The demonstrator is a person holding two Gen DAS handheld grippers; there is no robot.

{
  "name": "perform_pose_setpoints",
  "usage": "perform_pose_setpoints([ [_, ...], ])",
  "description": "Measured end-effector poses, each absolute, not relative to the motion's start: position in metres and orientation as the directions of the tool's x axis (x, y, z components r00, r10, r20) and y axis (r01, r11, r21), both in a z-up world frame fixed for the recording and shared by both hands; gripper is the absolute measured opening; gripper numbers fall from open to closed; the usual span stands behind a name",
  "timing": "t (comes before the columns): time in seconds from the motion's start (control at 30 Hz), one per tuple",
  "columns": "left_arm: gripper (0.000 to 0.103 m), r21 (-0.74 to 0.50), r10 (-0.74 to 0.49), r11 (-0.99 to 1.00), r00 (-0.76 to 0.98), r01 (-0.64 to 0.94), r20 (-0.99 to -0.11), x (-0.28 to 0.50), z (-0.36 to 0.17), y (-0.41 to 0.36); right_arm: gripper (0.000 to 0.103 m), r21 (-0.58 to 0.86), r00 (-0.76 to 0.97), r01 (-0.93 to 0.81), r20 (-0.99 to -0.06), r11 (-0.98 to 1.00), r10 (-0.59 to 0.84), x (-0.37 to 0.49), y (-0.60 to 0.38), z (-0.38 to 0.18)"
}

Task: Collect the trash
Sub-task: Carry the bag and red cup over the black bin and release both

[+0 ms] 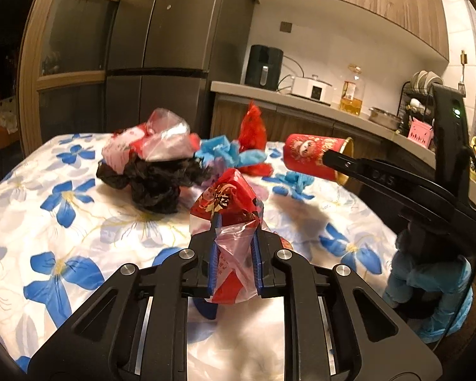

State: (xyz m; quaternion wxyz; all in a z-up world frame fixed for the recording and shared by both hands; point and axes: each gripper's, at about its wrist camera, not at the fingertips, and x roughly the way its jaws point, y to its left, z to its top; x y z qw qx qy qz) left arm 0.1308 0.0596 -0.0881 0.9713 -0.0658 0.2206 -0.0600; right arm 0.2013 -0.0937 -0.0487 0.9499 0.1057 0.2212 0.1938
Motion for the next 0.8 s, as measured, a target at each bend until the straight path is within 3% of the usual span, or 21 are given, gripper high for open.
perform_pose_setpoints([
  [0.4, 0.016, -0.120, -0.163, 0.985, 0.921, 0.128, -0.355, 0.127, -0.056, 0.029, 0.005, 0.267, 0.877, -0.290, -0.310, 0.919, 0.366, 0.162, -0.142, -0.015],
  [0.8, 0.016, -0.090, -0.276, 0.961, 0.917, 0.260, -0.288, 0.151, -0.025, -0.043, 0.005, 0.234, 0.933, -0.179, -0.268, 0.956, 0.241, 0.144, -0.207, 0.004],
])
